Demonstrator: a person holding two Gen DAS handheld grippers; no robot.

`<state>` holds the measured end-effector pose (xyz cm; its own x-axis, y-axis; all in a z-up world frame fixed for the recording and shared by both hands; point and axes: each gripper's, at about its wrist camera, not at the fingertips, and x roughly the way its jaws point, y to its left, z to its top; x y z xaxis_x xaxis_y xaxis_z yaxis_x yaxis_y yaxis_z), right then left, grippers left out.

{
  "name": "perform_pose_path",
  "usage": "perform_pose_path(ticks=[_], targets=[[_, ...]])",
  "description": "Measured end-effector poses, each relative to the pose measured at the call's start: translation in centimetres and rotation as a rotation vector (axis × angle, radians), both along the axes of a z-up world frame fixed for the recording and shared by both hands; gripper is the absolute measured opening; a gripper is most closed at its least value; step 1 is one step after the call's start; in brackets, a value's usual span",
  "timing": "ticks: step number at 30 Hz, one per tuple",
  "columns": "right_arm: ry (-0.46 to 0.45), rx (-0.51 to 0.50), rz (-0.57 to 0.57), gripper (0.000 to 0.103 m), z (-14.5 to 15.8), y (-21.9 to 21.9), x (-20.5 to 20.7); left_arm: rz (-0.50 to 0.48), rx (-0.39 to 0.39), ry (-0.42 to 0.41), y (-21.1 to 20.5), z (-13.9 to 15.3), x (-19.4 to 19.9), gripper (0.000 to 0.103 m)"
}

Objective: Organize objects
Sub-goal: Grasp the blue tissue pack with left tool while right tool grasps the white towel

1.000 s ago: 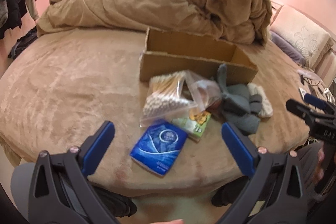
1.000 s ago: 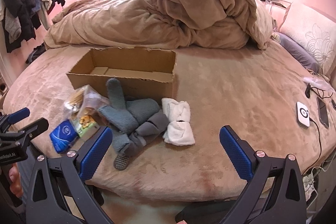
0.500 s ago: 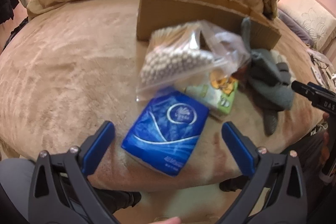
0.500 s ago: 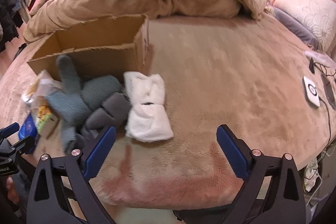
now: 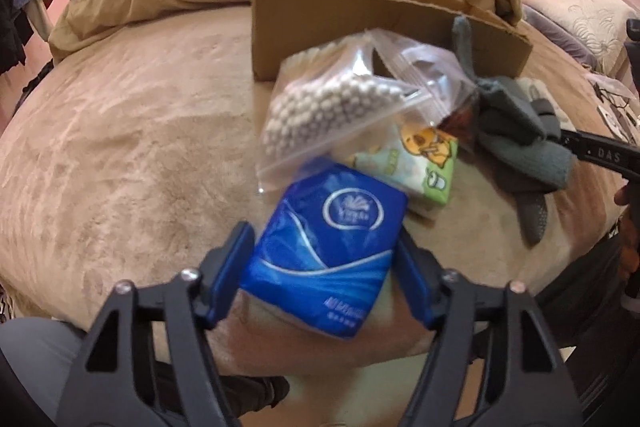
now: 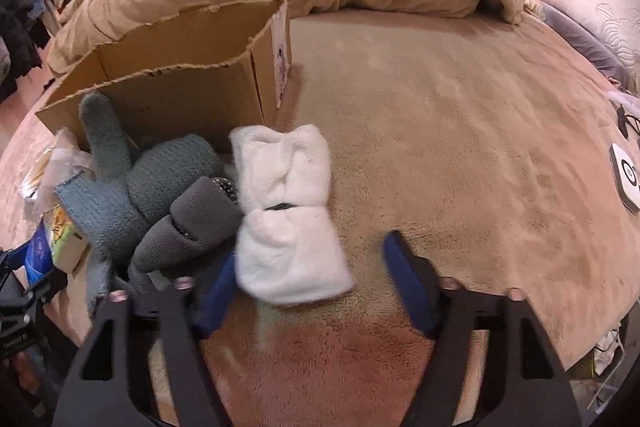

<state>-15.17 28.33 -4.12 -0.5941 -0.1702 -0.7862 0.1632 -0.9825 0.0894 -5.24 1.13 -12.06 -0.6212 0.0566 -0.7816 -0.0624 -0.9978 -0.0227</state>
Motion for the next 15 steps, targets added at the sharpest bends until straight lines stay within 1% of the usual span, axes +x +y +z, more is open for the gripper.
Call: perform_pose_path(ticks=[1,6,11,15], targets=[[0.005,-0.015,-0.002,0.045,0.2,0.3,0.1,-0.002,0.001,0.002,0.0,0.1,0.2,0.064],[0.024,-0.05,0.013,0.038,1.1,0.8,0.9,-0.005,0.042,0.021,-0.2,1.5,1.1,0.055],[0.072,-0.058,0.01,0.037,3.1,1.2,2.0,0.002,0.068,0.062,-0.3,3.6,1.6,0.049],[0.114,-0.069,0.01,0.037,5.1,1.7,3.3,0.008,0.089,0.105,-0.7,5.9,2.6,0.047]])
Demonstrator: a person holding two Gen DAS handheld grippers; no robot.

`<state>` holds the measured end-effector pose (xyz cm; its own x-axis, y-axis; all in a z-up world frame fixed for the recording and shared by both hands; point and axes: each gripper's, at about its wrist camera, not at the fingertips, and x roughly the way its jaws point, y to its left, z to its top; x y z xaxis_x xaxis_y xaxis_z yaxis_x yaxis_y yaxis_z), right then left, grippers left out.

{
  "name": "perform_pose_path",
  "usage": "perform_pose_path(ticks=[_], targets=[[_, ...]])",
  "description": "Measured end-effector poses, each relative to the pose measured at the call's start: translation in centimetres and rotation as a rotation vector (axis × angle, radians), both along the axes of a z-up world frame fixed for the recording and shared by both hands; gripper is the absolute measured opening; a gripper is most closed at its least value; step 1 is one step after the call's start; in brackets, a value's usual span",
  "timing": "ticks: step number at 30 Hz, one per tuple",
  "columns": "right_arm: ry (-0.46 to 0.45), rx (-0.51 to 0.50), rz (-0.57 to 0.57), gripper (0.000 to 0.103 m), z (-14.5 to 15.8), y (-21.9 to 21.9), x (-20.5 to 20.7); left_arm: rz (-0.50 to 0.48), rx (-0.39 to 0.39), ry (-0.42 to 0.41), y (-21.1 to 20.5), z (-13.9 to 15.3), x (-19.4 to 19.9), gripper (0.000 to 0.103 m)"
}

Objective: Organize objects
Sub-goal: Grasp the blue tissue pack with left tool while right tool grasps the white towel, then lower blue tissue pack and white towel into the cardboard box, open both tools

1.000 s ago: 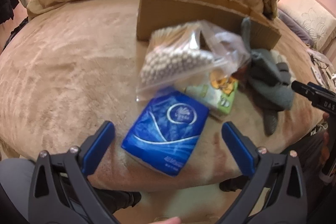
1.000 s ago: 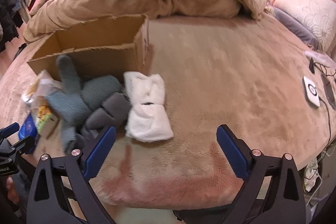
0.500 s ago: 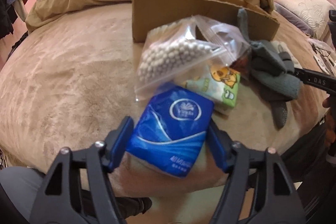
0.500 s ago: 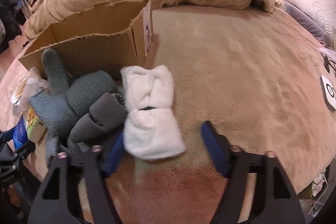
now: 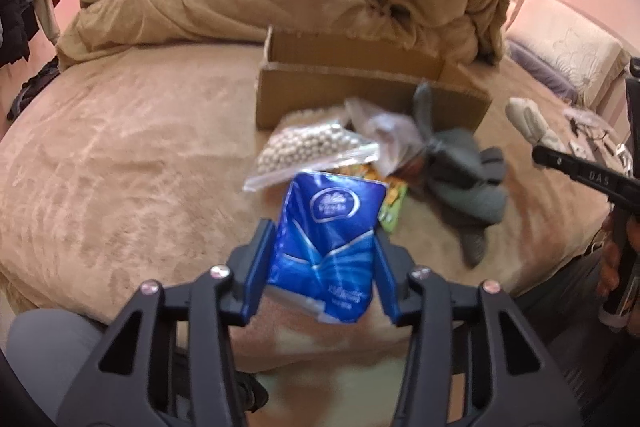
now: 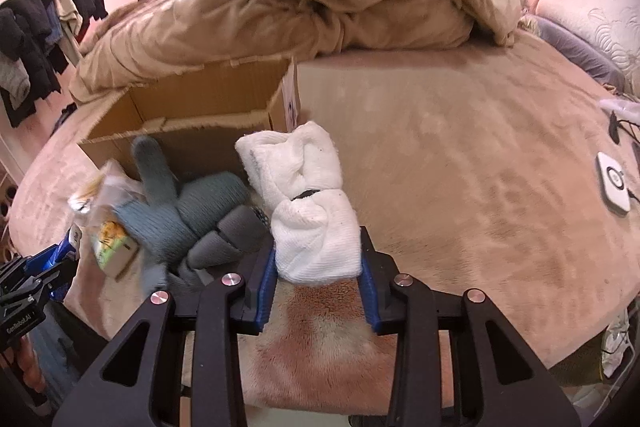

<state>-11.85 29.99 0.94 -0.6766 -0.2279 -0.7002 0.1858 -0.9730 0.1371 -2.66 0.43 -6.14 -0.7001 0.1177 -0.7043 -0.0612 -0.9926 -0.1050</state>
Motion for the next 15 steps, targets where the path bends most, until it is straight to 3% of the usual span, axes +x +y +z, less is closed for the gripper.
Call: perform_pose_path(ticks=[5,15], targets=[[0.053,-0.004,0.013,0.037,2.5,0.0,1.3,0.005,0.021,0.084,-0.2,3.8,1.3,0.047],[0.132,-0.03,0.064,0.037,6.7,-1.4,0.3,-0.055,0.025,0.226,1.2,11.0,-1.2,0.047]])
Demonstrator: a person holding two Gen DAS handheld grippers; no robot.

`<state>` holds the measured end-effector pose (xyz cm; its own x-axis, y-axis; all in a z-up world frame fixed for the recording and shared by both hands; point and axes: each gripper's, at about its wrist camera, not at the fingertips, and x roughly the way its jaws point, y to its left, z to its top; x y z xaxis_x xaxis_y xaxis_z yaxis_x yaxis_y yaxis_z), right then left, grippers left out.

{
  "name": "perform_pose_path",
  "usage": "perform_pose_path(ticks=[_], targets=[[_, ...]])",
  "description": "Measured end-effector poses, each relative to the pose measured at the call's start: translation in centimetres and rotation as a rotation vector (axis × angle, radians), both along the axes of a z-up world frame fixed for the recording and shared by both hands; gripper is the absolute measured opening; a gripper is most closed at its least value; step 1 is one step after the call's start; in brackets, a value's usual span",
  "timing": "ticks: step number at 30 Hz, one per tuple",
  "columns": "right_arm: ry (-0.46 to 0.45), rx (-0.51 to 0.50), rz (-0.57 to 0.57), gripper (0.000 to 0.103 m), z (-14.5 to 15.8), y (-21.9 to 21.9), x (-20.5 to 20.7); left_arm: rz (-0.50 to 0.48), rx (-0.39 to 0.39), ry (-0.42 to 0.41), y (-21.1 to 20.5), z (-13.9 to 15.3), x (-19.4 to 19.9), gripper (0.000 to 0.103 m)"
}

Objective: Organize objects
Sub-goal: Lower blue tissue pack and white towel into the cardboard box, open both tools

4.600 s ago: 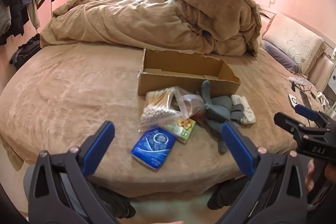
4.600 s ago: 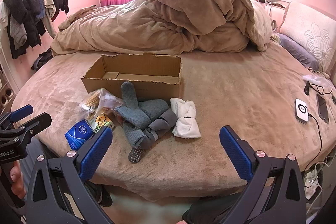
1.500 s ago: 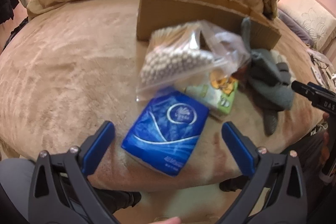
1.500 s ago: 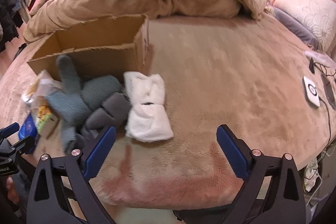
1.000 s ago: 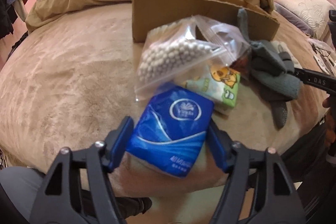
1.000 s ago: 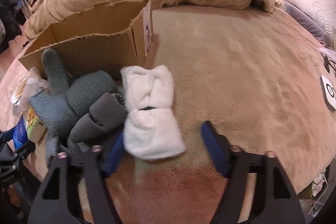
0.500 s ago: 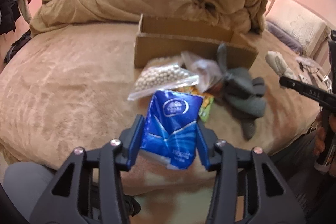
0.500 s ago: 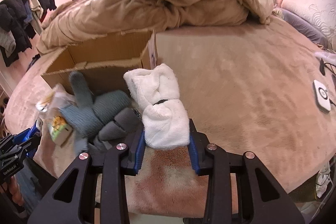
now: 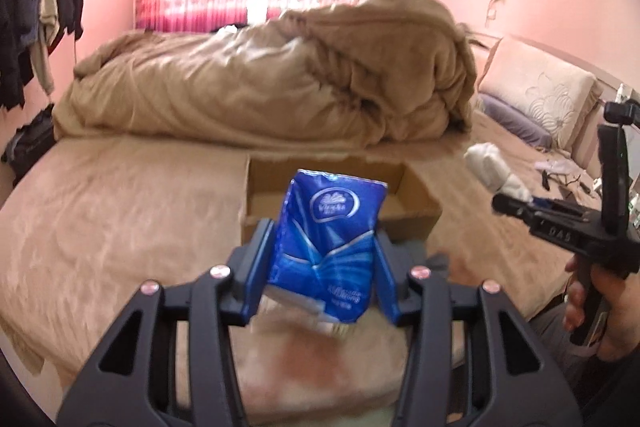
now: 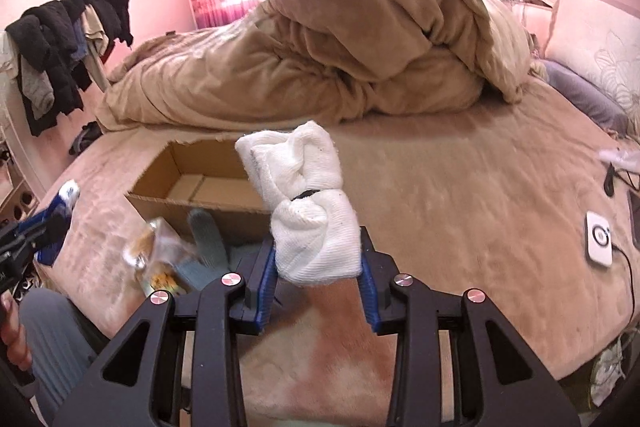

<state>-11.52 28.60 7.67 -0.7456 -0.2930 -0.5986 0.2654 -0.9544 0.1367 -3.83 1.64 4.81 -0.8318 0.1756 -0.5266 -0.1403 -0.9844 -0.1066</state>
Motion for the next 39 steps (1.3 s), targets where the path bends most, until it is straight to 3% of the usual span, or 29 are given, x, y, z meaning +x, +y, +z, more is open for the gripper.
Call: perform_pose_path(ticks=[7,14,27,34,36,39], targets=[[0.039,-0.016,0.051,0.037,2.7,-1.3,-2.1,-0.041,-0.005,0.068,1.6,2.6,-3.6,0.047],[0.025,0.004,0.084,0.037,2.4,-3.0,-5.5,-0.054,-0.015,0.058,3.5,1.8,-8.8,0.047],[-0.132,-0.027,0.133,0.037,-3.9,-4.7,-10.6,-0.11,0.035,-0.16,6.2,-5.3,-17.2,0.048],[-0.174,-0.04,0.156,0.04,-5.6,-4.9,-11.6,-0.147,0.153,-0.354,6.1,-9.8,-20.4,0.051],[-0.171,-0.043,0.166,0.045,-5.6,-4.7,-11.5,-0.14,0.166,-0.383,6.0,-10.4,-20.8,0.054],[-0.169,-0.056,0.183,0.053,-5.6,-4.5,-11.0,-0.128,0.177,-0.364,5.8,-10.2,-20.5,0.069]])
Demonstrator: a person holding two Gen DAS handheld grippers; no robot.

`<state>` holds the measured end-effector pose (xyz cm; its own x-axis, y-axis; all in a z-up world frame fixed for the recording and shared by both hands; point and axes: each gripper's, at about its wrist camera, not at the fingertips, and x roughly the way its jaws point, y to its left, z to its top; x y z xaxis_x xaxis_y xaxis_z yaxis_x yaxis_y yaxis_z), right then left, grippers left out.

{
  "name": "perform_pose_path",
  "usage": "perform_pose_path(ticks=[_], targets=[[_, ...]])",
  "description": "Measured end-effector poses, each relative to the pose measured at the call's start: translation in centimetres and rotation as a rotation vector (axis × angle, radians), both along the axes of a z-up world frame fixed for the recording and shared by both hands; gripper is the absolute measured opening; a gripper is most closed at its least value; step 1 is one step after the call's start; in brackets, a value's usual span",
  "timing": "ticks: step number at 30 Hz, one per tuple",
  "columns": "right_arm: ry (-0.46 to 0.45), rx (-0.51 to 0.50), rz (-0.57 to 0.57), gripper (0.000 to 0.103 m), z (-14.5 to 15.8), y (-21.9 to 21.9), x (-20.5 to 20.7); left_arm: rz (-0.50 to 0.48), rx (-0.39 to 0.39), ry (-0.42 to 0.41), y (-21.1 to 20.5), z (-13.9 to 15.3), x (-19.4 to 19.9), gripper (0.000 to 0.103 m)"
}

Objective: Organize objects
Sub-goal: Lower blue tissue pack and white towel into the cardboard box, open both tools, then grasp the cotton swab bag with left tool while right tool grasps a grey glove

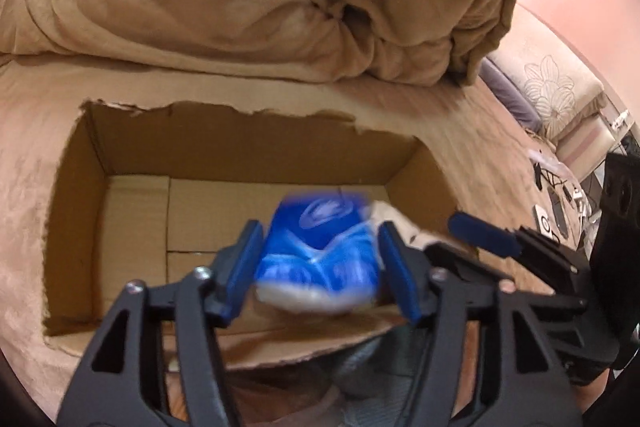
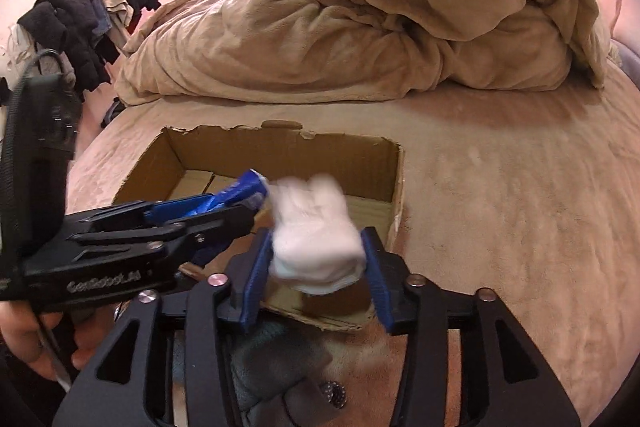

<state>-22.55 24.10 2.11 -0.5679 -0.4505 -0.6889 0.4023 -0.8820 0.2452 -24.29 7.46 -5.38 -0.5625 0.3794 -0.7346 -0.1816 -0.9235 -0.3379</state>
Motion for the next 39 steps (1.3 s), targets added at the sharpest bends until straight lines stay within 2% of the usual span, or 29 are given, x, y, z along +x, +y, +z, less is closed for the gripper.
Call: perform_pose_path(ticks=[2,4,17,24,32,35,39], targets=[[0.015,-0.008,0.003,0.058,0.4,0.3,0.7,0.018,0.008,0.005,-0.4,0.4,0.3,0.085],[0.034,-0.014,-0.001,0.065,0.9,0.6,1.3,0.029,0.022,0.016,-1.0,1.2,1.0,0.085],[0.156,0.018,-0.086,0.066,6.1,2.1,7.5,0.099,-0.039,0.216,-5.6,9.3,12.2,0.088],[0.221,0.04,-0.077,0.066,9.0,1.8,11.2,0.115,-0.061,0.287,-7.3,11.4,17.2,0.091],[0.253,0.067,-0.052,0.065,10.2,1.1,14.0,0.121,-0.062,0.278,-8.3,10.5,19.2,0.091],[0.238,0.081,-0.048,0.066,9.3,1.1,14.0,0.125,-0.031,0.229,-9.0,8.4,19.4,0.091],[0.188,0.093,-0.052,0.066,7.1,1.3,13.9,0.13,-0.05,0.166,-9.1,5.4,19.3,0.091]])
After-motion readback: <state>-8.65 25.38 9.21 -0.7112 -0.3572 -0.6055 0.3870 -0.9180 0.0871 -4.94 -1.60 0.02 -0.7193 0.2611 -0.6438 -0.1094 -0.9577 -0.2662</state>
